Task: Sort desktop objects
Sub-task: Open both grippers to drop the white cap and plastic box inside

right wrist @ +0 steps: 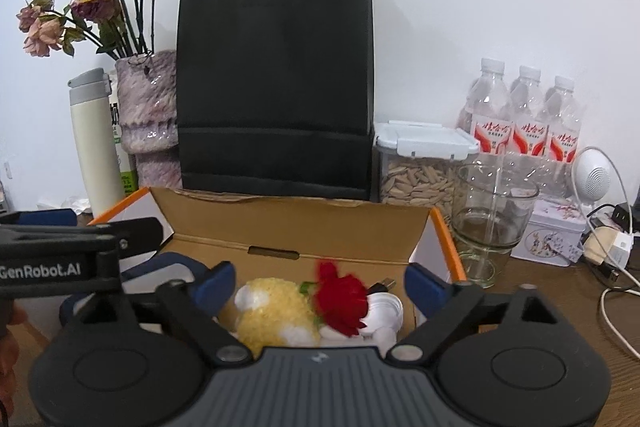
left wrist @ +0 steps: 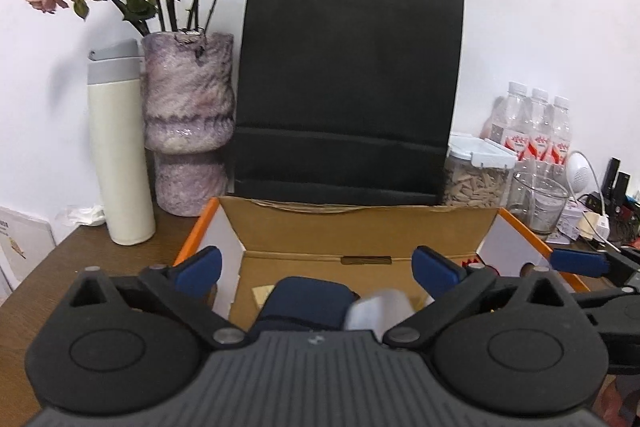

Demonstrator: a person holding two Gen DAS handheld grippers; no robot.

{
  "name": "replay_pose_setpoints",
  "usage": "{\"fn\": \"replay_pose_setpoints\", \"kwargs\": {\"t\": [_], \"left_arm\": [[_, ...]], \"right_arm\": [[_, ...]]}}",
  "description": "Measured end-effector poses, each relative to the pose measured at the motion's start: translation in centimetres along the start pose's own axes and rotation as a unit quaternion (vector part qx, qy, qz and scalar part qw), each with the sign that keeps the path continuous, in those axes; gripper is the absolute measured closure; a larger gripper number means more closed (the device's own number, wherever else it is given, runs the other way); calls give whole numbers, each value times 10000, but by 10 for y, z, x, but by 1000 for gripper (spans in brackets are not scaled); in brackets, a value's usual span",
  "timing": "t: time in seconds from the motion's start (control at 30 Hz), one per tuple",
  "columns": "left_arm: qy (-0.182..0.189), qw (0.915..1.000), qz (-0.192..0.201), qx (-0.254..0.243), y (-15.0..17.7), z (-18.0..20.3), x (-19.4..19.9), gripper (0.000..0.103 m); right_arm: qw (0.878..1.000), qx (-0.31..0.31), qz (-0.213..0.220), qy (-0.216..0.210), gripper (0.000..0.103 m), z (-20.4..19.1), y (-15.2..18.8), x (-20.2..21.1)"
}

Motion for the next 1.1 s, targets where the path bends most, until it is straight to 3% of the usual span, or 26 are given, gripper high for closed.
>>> {"fn": "replay_pose_setpoints", "kwargs": {"t": [0.2,0.37,0.9,1.1], "left_arm": [[-137,9996,-157,199,0,-6,-5,0],[-162,9996,-68,226,-1,-6,1,0],[106,9992,278,248,19,-8,68,0],[193,9996,173,104,36,-5,91,0]], "right_arm": [[10000,18,-14,-2,5,0,1,0],[10000,-2,8,19,5,0,0,4],[9997,44,199,132,4,17,19,71],[9997,104,55,213,4,24,41,98]]}}
Point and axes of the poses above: each gripper's, at about its wrist camera, not at the fingertips, and x roughly against the way its jaws point, z to its right, y to its underside, the point moved 2 cm from there along -x, roughly the way its jaws point
